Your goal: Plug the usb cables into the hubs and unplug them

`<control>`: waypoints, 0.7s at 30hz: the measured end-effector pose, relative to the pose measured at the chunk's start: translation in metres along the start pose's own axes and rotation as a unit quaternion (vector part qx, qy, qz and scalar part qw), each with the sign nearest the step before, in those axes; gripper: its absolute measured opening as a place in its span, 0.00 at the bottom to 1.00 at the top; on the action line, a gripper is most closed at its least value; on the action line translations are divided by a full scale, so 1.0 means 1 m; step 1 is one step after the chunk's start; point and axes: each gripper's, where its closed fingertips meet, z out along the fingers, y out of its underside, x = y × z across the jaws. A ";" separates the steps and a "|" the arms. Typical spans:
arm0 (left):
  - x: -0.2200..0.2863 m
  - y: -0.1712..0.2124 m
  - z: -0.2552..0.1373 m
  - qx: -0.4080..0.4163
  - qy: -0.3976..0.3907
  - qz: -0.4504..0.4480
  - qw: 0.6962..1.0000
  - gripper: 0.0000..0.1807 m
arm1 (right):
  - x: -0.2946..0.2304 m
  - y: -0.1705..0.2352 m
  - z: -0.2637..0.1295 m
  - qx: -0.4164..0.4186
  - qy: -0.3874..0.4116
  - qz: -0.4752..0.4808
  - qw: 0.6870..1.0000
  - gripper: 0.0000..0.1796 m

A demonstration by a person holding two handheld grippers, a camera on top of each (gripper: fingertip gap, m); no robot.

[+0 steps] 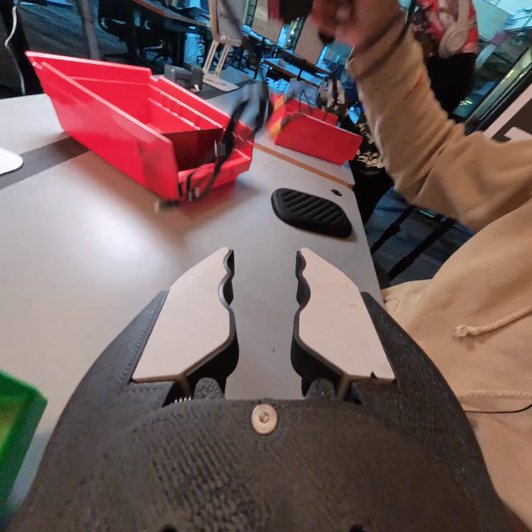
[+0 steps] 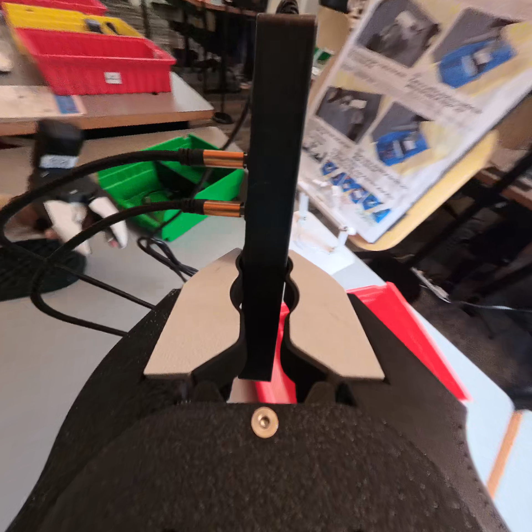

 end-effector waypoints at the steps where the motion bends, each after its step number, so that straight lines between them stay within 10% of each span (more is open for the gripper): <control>1: -0.004 0.011 -0.003 -0.003 -0.010 0.000 1.000 0.22 | 0.017 -0.006 -0.004 -0.004 0.027 -0.001 1.000 0.13; 10: -0.022 0.044 -0.014 0.017 -0.015 -0.049 0.999 0.20 | 0.124 0.004 -0.021 -0.051 0.189 0.026 0.980 0.14; 21: -0.029 0.049 -0.012 0.015 -0.042 -0.031 0.999 0.19 | 0.168 0.176 0.058 -0.222 0.183 0.143 0.947 0.14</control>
